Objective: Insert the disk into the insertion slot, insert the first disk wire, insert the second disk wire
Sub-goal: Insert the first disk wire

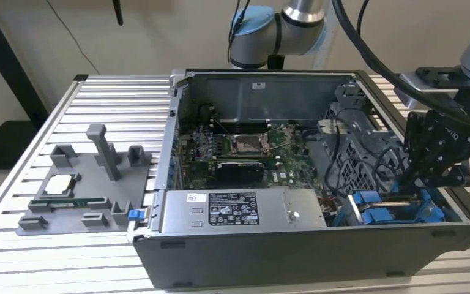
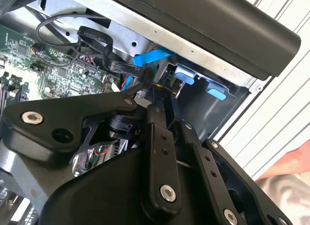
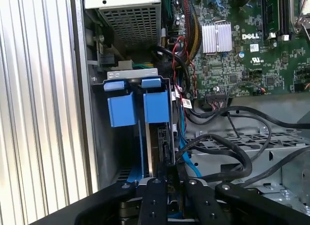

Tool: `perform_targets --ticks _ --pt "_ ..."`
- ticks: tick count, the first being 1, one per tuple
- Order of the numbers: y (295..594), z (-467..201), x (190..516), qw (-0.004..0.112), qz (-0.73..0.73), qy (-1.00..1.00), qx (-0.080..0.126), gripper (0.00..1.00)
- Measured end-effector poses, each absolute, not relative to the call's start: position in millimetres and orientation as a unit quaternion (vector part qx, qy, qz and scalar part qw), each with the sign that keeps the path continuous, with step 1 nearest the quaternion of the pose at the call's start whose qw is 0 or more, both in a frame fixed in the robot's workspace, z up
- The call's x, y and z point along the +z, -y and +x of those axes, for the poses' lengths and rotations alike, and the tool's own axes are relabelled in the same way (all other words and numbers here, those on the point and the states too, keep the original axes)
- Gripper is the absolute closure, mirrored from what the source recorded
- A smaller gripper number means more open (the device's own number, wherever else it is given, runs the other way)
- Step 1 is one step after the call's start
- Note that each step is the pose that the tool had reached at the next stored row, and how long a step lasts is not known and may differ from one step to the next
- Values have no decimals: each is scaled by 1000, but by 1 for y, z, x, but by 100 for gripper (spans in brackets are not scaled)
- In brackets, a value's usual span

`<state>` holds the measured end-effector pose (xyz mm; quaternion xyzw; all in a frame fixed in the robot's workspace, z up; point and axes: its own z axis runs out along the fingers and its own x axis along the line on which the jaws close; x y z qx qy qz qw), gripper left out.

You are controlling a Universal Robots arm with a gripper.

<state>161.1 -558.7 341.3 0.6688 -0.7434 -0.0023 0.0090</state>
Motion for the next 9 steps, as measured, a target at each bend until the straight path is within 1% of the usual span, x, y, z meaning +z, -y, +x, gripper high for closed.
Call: perform_targets --ticks 9 --pt "560 161 341 9 669 743 -3 100"
